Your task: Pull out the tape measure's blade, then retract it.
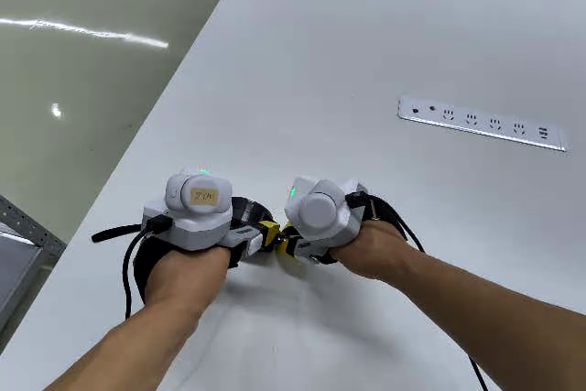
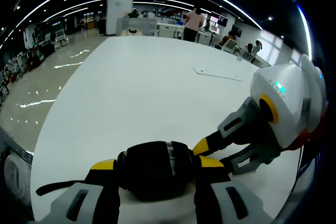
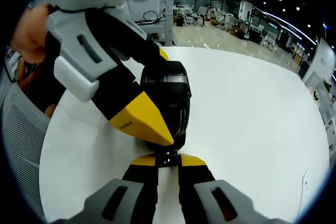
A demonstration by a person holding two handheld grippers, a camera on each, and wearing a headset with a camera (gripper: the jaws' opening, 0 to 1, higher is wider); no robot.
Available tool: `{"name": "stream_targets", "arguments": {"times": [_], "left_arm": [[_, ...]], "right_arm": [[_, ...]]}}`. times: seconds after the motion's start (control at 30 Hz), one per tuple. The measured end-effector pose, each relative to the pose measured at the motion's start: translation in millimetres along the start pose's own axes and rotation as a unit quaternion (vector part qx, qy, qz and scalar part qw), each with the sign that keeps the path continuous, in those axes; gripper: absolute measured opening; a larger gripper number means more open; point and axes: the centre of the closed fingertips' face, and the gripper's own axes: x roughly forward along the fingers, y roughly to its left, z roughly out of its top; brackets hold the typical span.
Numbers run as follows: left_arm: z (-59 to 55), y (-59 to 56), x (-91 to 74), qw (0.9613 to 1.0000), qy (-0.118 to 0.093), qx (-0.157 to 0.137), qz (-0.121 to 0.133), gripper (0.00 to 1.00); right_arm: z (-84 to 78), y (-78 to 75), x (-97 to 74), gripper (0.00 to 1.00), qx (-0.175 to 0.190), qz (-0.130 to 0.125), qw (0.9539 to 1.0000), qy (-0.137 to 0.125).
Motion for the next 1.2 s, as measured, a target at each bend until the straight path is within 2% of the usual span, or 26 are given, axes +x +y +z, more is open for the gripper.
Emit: {"name": "stream_targets", "arguments": {"times": [0.8, 1.2], "left_arm": [[1.9, 0.7, 0.4, 1.0, -0.003, -0.002, 0.001, 0.54], [2.5, 0.7, 0.0, 1.0, -0.004, -0.006, 0.002, 0.57]], "right_arm": [[1.3, 0.5, 1.0, 0.14, -0.021, 0.011, 0.9997, 0.007], [0.1, 1.4, 0.8, 0.15, -0.031, 0.002, 0.9995, 0.01]]}}
